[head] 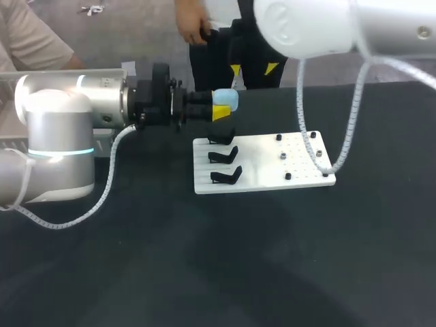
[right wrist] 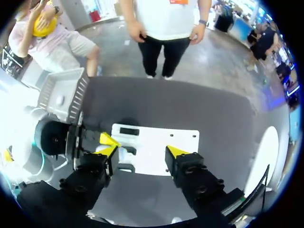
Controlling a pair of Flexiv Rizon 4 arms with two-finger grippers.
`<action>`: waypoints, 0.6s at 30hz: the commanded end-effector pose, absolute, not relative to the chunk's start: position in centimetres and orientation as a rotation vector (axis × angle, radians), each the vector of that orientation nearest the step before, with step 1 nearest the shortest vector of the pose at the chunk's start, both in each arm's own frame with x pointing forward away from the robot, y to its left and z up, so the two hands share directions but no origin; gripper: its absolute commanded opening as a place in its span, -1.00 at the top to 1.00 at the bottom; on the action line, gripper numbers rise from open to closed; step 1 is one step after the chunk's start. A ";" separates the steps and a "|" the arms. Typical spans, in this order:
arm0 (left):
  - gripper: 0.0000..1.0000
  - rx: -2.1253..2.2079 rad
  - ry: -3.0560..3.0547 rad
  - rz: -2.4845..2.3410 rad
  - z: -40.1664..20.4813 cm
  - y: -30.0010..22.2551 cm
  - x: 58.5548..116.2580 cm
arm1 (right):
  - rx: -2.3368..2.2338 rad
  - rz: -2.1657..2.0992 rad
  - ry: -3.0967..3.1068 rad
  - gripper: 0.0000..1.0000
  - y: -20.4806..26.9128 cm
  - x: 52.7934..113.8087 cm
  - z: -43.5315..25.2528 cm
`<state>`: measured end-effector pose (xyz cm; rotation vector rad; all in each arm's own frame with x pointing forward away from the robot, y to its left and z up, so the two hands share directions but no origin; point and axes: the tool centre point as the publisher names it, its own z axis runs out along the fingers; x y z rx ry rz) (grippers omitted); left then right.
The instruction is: Pick up each earbud case from the left stands, insert the matching earbuds, close the lid, and place the case in the box.
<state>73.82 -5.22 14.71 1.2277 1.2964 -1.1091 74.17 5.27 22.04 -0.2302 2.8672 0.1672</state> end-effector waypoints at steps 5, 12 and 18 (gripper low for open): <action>1.00 1.139 1.346 -0.892 17.5 4.8 73.4 | -0.169 0.192 2.742 -1.00 2.9 70.7 21.3; 1.00 1.077 1.371 -0.691 19.5 13.3 74.6 | -0.142 0.185 2.786 -1.00 3.2 69.7 20.5; 1.00 1.066 1.409 -0.588 19.5 18.2 75.5 | -0.116 0.206 2.763 -1.00 4.0 69.3 20.5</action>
